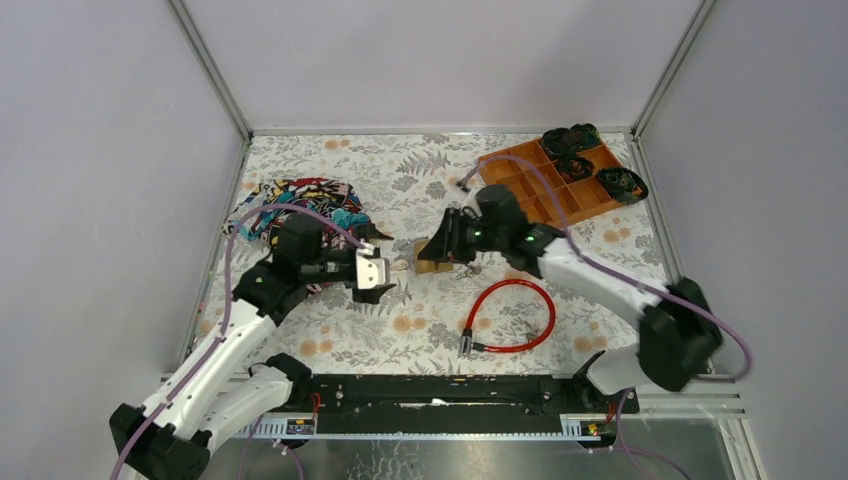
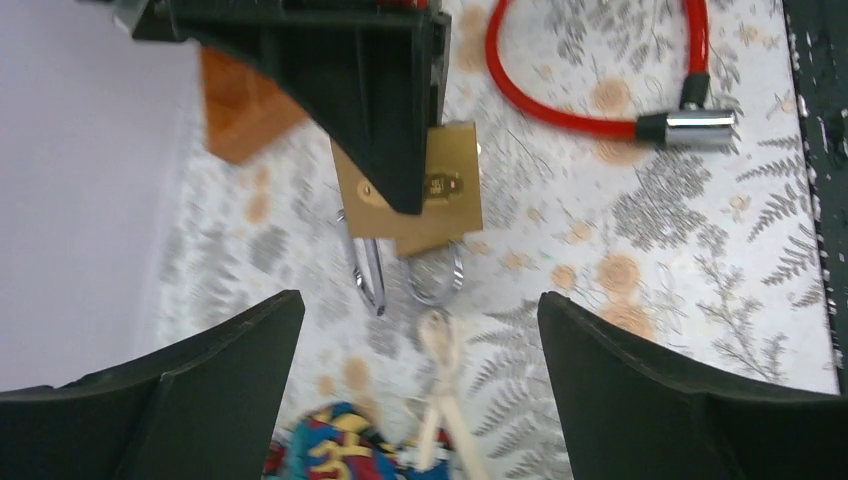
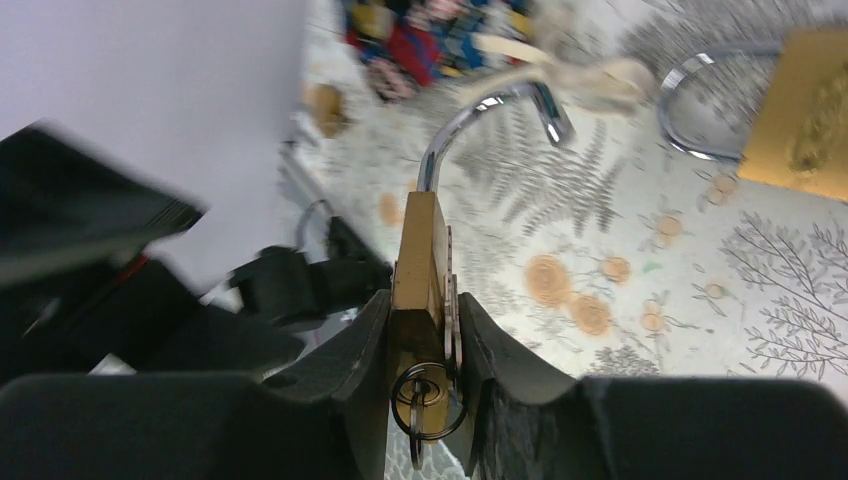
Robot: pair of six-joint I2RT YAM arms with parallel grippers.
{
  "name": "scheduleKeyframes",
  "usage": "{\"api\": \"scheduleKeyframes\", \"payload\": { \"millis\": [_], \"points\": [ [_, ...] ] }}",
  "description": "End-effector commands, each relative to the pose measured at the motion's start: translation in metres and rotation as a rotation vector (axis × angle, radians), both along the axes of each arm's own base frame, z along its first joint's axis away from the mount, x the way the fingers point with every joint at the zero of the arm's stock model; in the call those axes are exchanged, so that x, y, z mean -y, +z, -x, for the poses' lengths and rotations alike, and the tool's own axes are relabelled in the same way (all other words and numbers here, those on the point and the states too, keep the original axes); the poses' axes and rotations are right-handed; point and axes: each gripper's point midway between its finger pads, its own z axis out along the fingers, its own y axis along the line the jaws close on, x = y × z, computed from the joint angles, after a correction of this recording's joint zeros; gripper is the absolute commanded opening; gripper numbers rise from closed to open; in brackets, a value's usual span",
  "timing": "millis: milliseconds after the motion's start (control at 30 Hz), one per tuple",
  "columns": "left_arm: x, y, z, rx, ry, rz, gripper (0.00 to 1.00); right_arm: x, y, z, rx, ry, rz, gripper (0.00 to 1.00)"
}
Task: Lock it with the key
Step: Pick up the lock from the center of the board.
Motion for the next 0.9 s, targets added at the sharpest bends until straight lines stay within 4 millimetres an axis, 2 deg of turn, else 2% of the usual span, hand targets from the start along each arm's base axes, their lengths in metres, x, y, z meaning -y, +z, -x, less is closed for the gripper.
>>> {"api": "scheduleKeyframes", "payload": {
  "millis": [0,100,200,267,300,400,433,500,567,600,700,733,833,867],
  "points": [
    [0.001,0.054,0.011,0.148,-0.097,0.019,0.95,0.013,0.138,0.027,0.367,0.143,-0.317,0.0],
    [0.008,0.091,0.014,0.223,-0.153,0.07,0.91,0.023,0.172,0.051,0.475,0.231,-0.398,0.0],
    [0.02,0.119,0.013,0.241,-0.167,0.122,0.87,0.03,0.2,0.069,0.579,0.298,-0.452,0.0],
    [0.023,0.135,0.004,0.191,-0.105,0.162,0.74,0.034,0.217,0.075,0.647,0.326,-0.467,0.0],
    [0.024,0.141,0.003,0.163,-0.085,0.176,0.64,0.036,0.223,0.078,0.668,0.34,-0.469,0.0],
    [0.025,0.141,0.018,0.097,-0.124,0.19,0.39,0.041,0.242,0.085,0.732,0.358,-0.474,0.0],
    [0.025,0.141,0.025,0.083,-0.151,0.197,0.33,0.042,0.248,0.085,0.751,0.359,-0.479,0.0],
    [0.027,0.144,0.038,0.035,-0.188,0.224,0.3,0.043,0.254,0.086,0.77,0.36,-0.483,0.0],
    [0.029,0.143,0.045,-0.026,-0.198,0.24,0.33,0.042,0.258,0.087,0.777,0.368,-0.491,0.0],
    [0.031,0.143,0.045,-0.061,-0.187,0.249,0.38,0.042,0.261,0.087,0.783,0.371,-0.497,0.0],
    [0.034,0.144,0.037,-0.146,-0.133,0.272,0.4,0.043,0.268,0.093,0.806,0.397,-0.524,0.0],
    [0.034,0.145,0.034,-0.158,-0.115,0.278,0.36,0.043,0.271,0.094,0.812,0.402,-0.528,0.0],
    [0.036,0.151,0.033,-0.158,-0.116,0.291,0.17,0.046,0.275,0.096,0.832,0.402,-0.526,0.0],
    [0.036,0.154,0.035,-0.152,-0.123,0.303,0.15,0.047,0.275,0.096,0.837,0.395,-0.521,0.0]
  ]
}}
